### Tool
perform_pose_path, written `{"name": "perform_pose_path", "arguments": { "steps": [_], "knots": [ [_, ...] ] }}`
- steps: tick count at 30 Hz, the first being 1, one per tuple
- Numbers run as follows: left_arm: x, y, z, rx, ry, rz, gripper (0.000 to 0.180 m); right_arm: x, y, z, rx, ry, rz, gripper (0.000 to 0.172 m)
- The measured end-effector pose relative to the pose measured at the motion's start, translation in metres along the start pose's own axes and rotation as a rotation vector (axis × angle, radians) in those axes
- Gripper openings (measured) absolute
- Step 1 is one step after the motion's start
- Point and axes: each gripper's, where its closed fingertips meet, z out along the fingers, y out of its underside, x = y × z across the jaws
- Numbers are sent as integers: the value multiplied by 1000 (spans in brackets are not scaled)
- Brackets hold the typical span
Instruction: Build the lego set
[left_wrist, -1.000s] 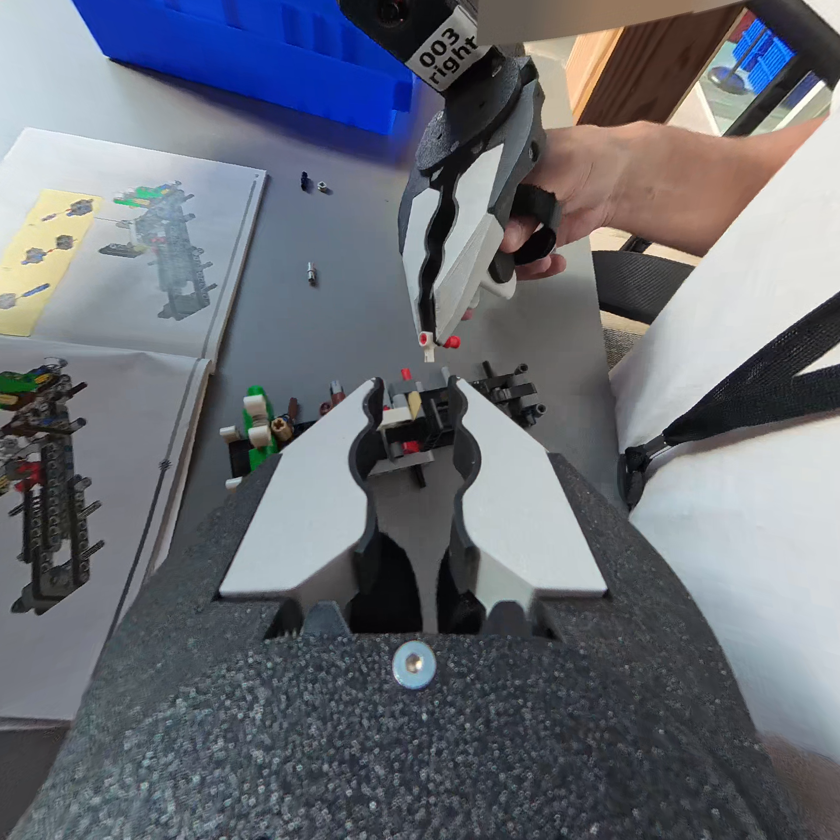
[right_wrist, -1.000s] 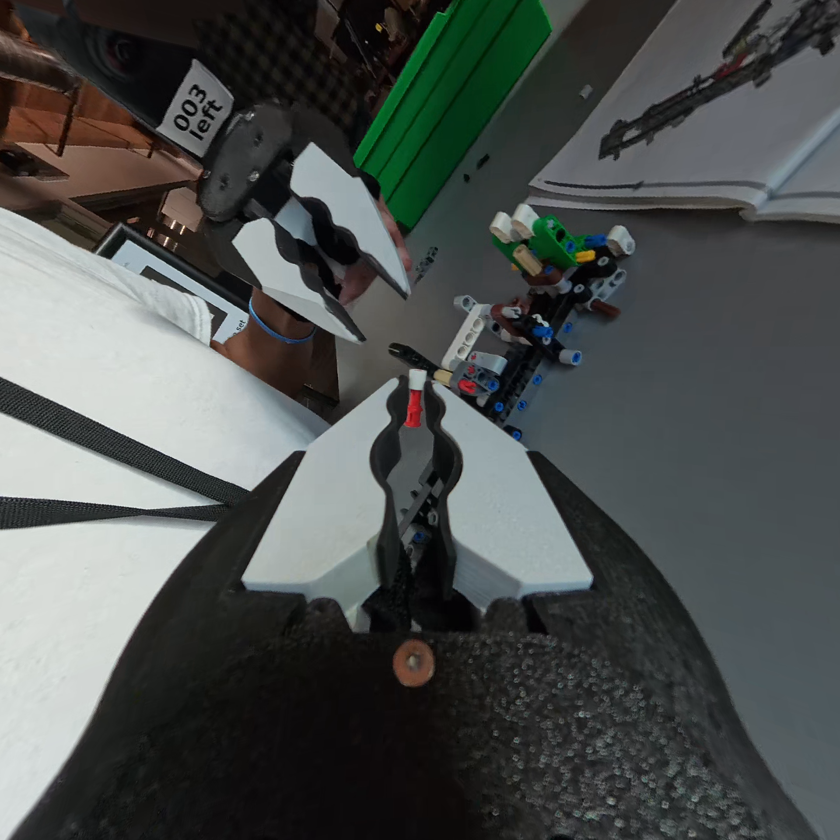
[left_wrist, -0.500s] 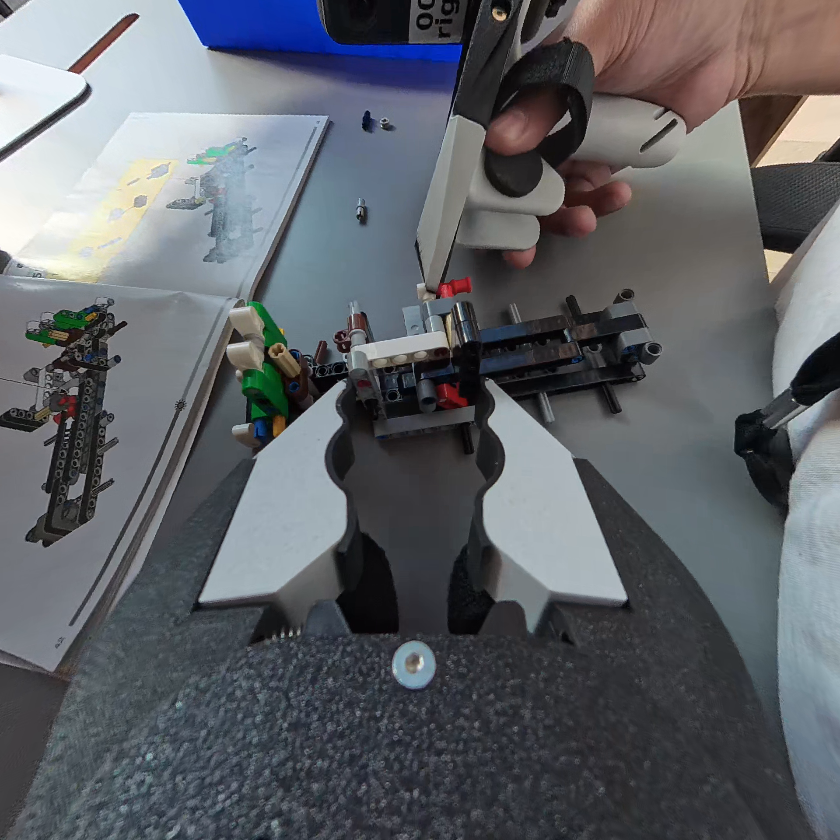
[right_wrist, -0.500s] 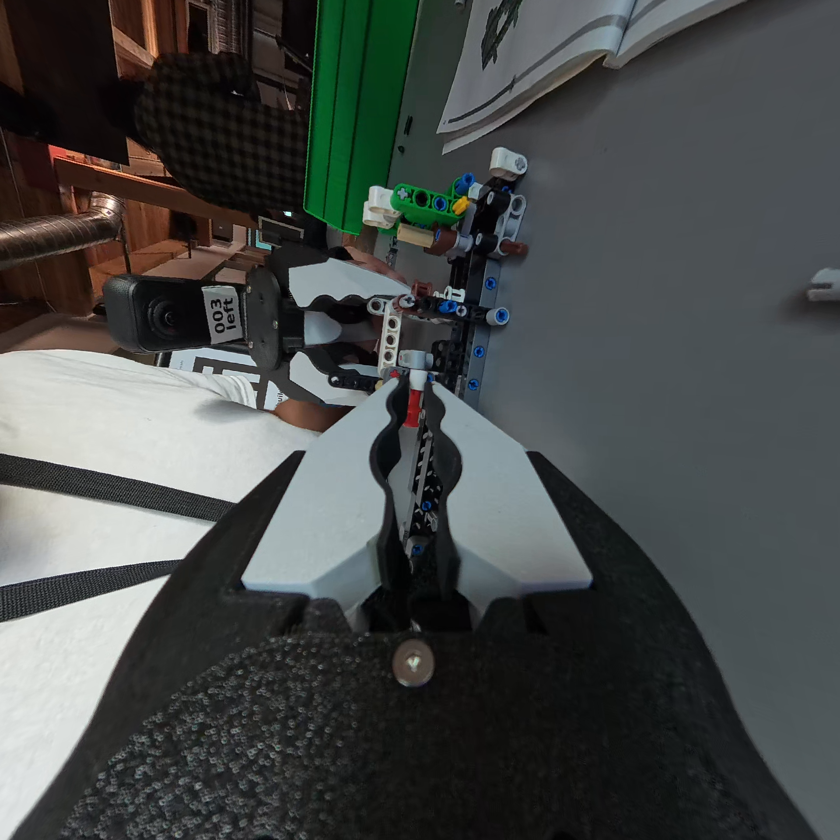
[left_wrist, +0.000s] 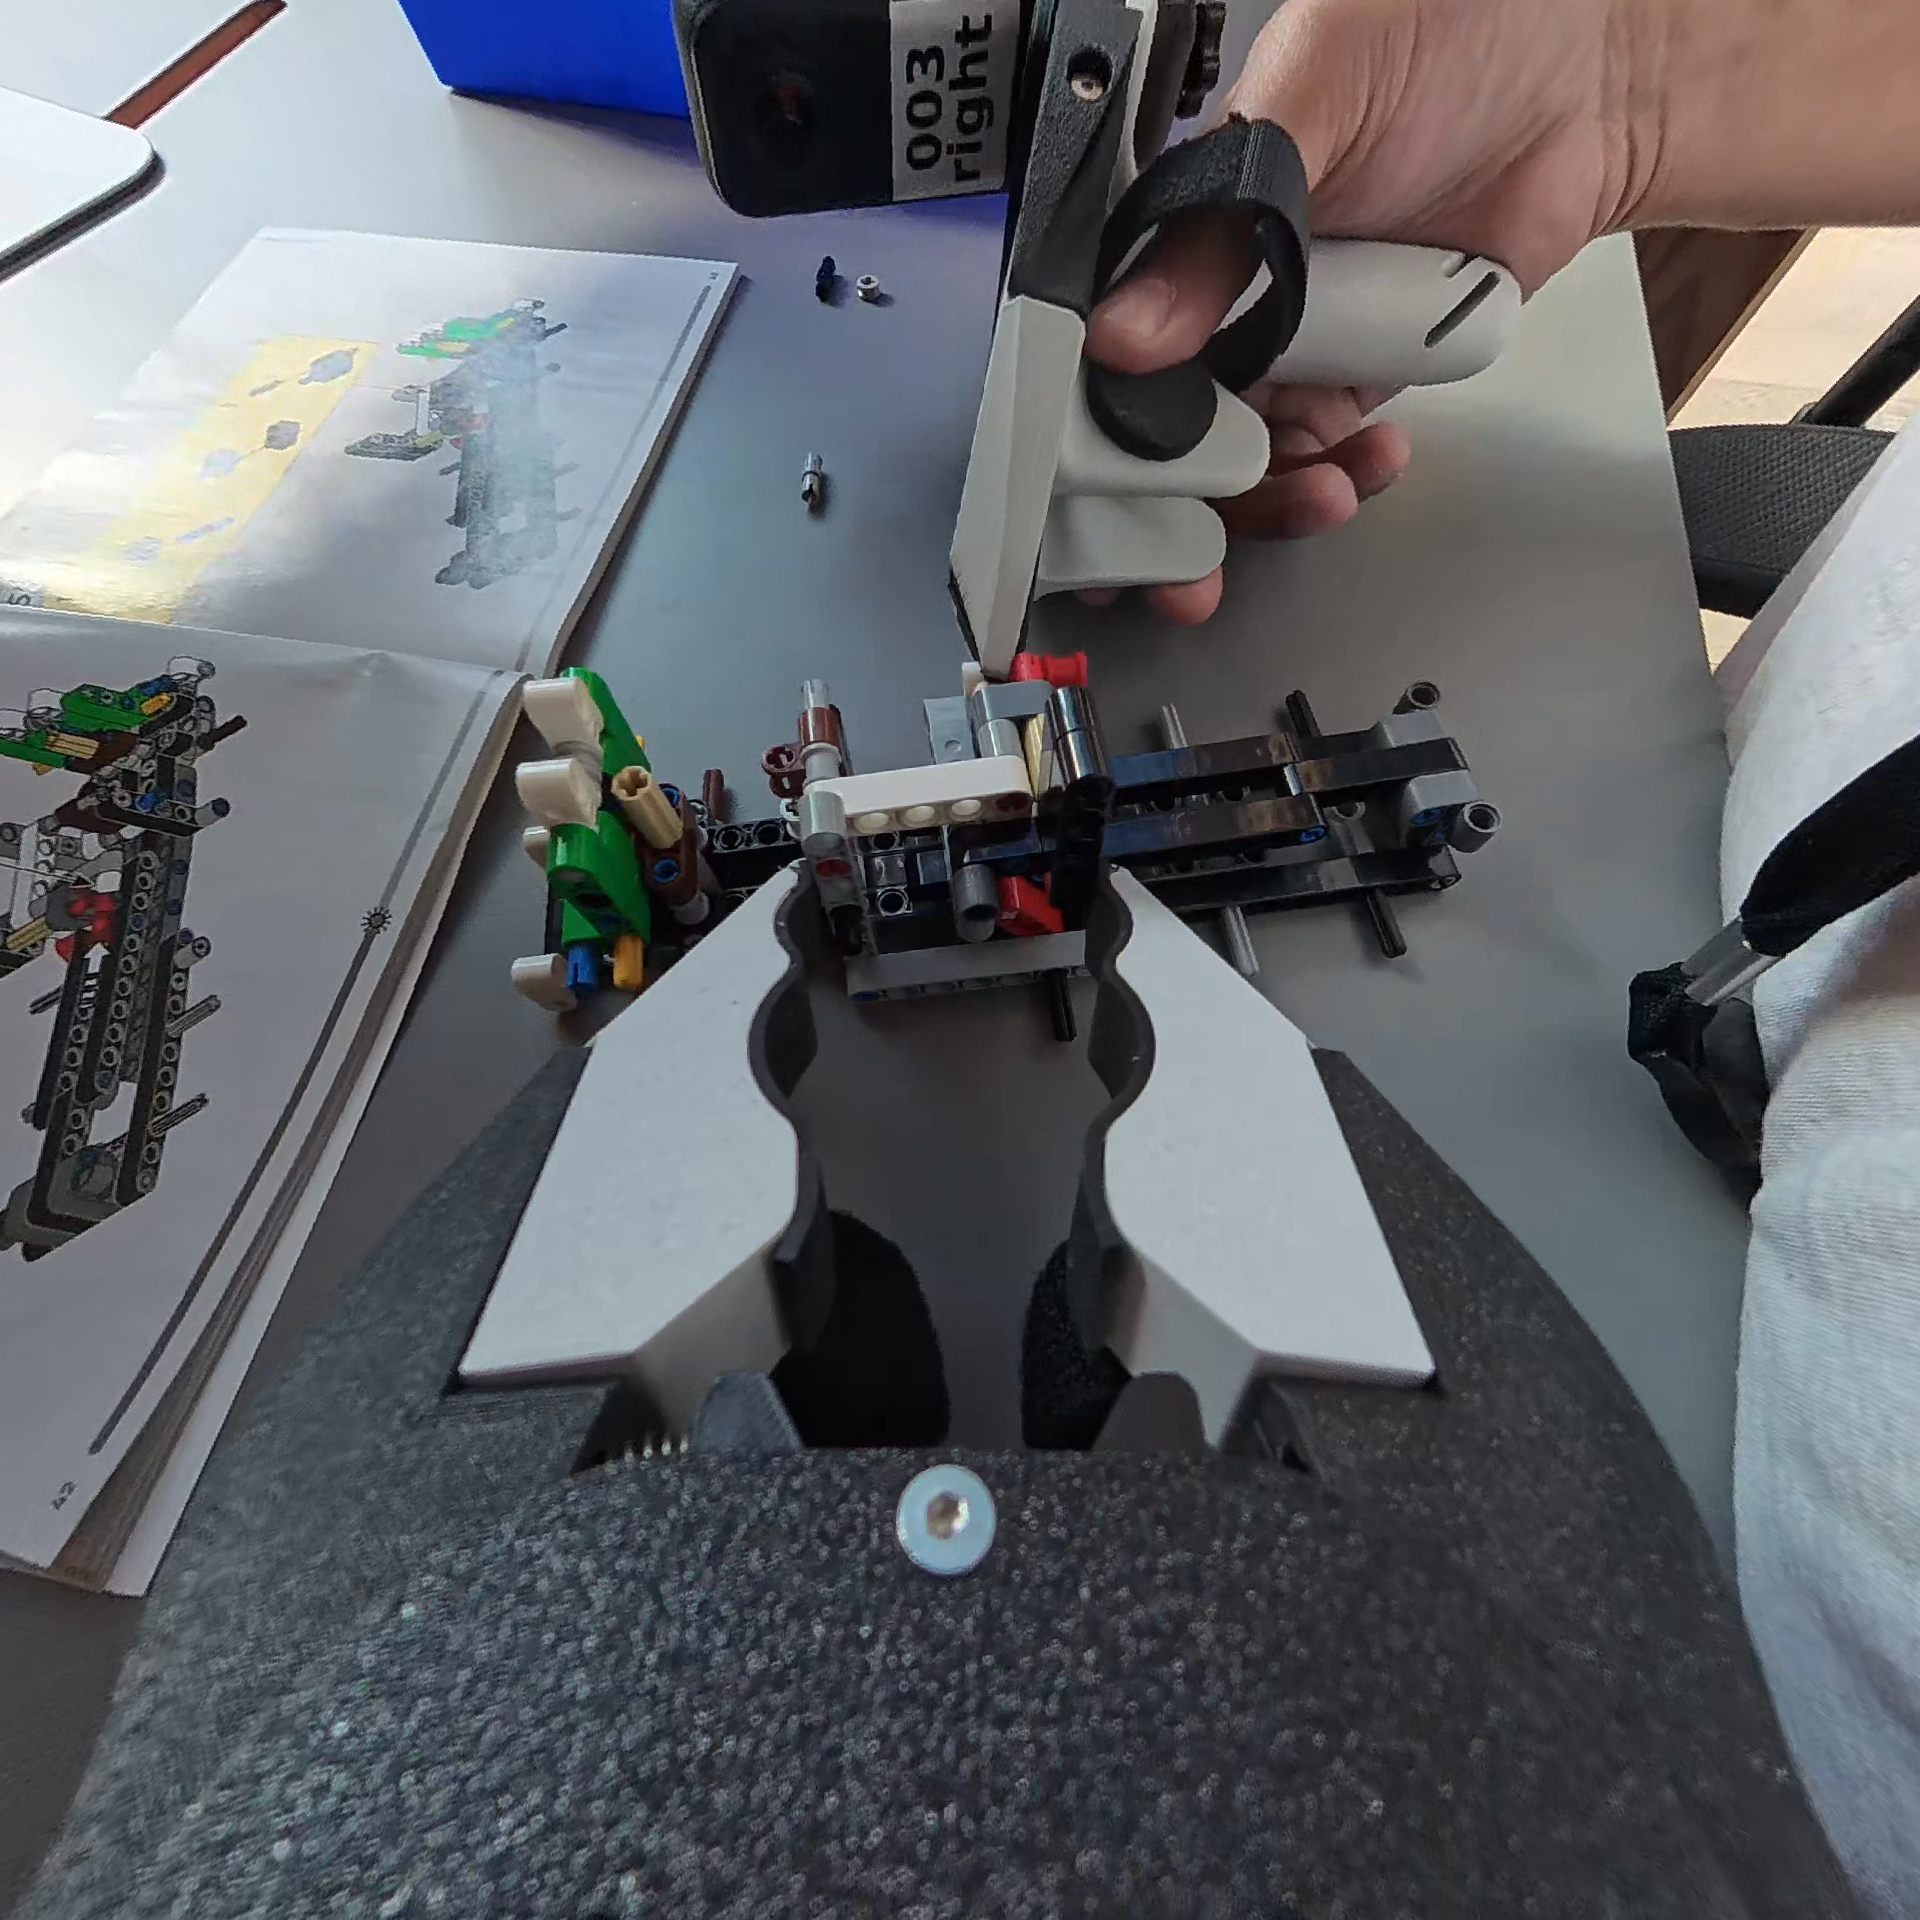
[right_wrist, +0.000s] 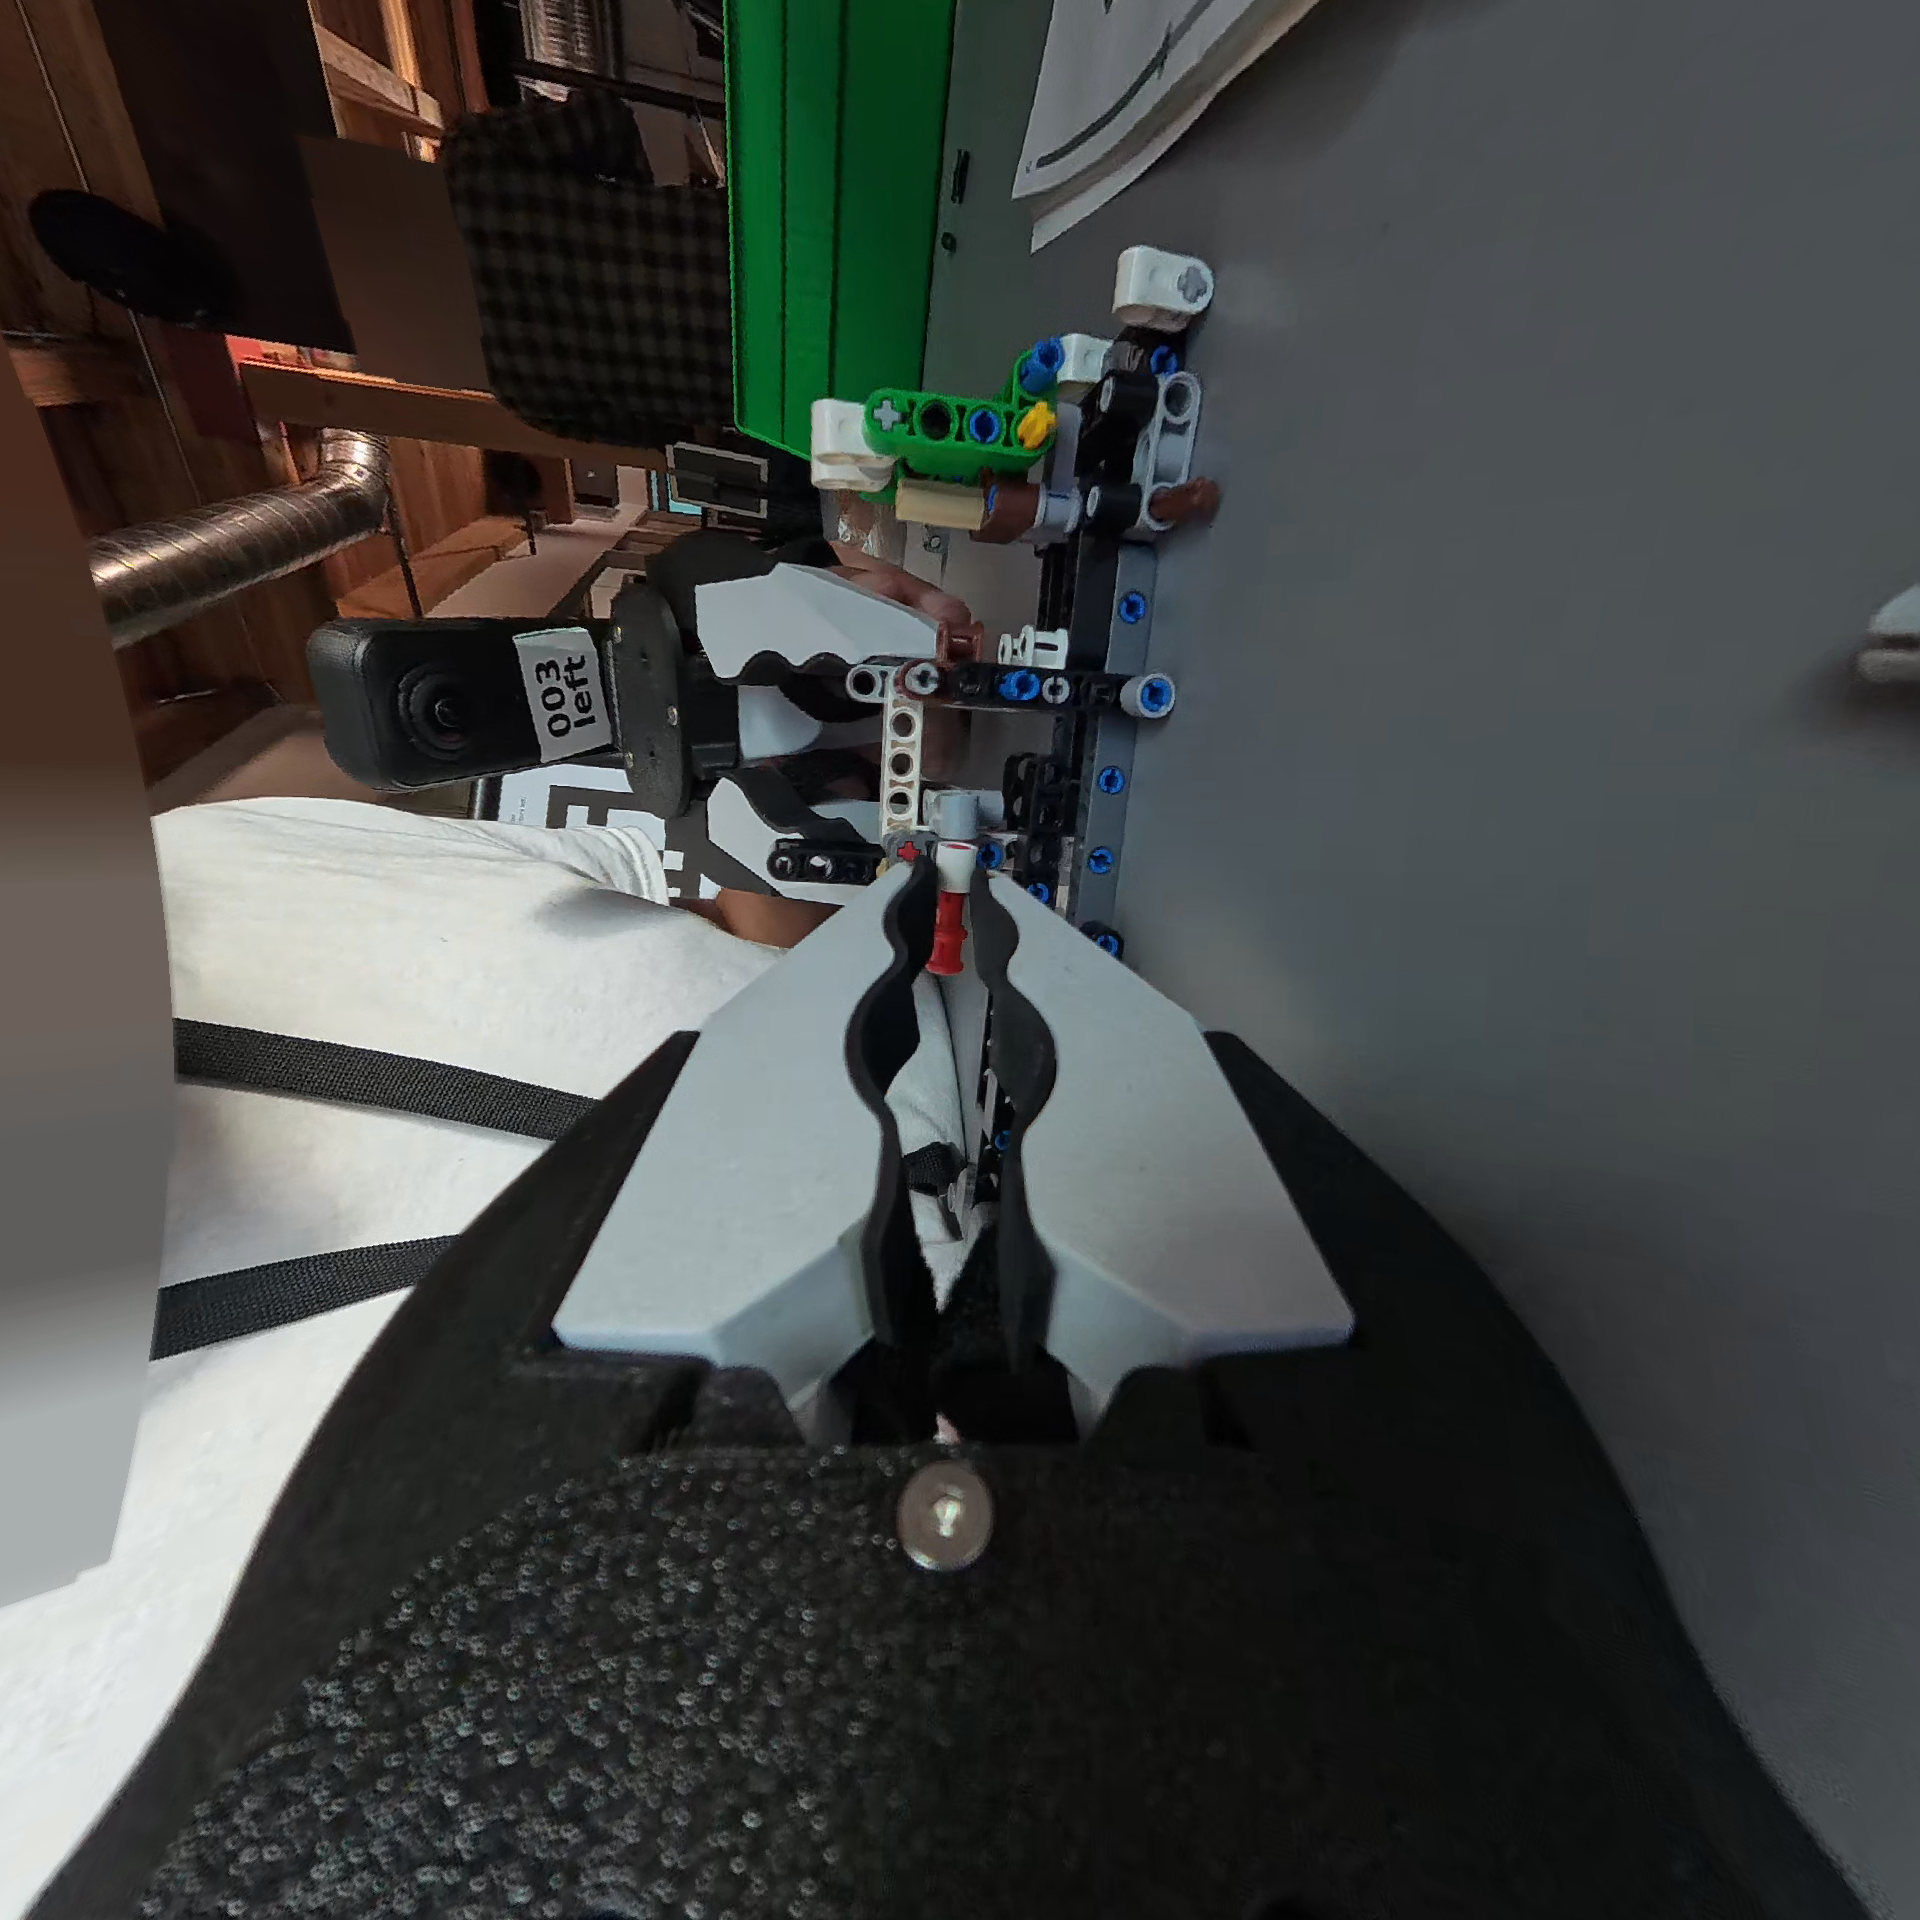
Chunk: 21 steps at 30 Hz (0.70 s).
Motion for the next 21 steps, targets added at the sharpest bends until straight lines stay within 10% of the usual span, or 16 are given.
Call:
{"name": "perform_pose_path", "arguments": {
  "steps": [1,21],
  "knots": [
    [0,0,0,0,1,1,49,0,0,0,0,-3,7,5],
    [21,-1,-14,12,-65,-55,39,-1,5,2,-43,10,-49,5]
  ]
}}
